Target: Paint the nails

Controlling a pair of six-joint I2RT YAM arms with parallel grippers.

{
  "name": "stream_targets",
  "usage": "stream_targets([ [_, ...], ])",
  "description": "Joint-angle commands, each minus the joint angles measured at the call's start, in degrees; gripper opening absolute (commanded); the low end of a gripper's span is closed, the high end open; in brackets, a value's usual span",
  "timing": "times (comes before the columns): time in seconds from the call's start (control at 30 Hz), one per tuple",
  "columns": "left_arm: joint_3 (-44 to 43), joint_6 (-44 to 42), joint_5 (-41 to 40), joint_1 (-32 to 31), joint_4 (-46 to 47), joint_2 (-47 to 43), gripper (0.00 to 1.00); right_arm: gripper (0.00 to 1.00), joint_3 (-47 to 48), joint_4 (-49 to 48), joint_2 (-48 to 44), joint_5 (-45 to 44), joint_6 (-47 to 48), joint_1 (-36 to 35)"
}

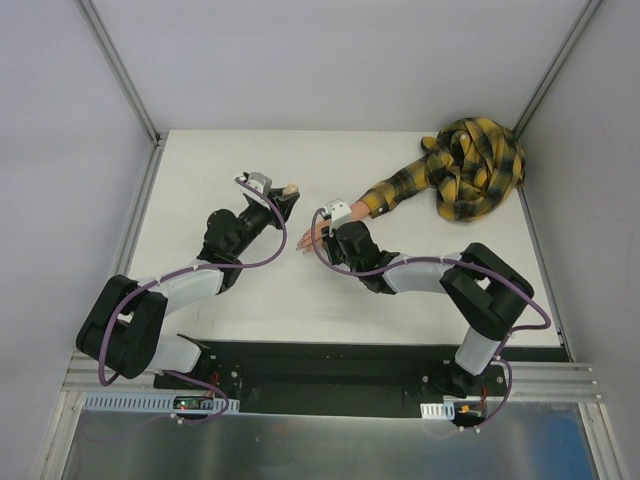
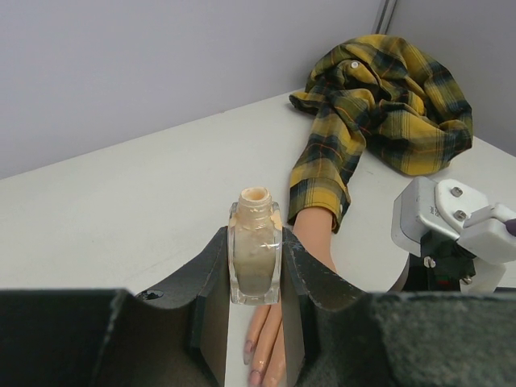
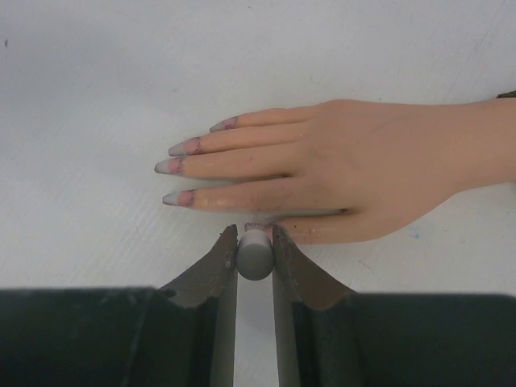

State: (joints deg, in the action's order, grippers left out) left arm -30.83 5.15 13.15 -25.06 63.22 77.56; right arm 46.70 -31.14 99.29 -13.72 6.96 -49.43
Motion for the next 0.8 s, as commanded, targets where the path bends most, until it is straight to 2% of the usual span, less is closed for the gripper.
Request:
stream_targets([
  [0.0, -0.4, 0.9, 1.9, 0.2, 5.0, -0.5, 0.00, 0.01, 2.7, -1.6, 0.9, -1.3, 0.6, -0.1],
  [0.77, -1.0, 2.1, 3.3, 0.2, 5.2, 0.6, 0.00, 0.00, 2.7, -1.7, 1.5, -3.9, -0.5, 0.8],
])
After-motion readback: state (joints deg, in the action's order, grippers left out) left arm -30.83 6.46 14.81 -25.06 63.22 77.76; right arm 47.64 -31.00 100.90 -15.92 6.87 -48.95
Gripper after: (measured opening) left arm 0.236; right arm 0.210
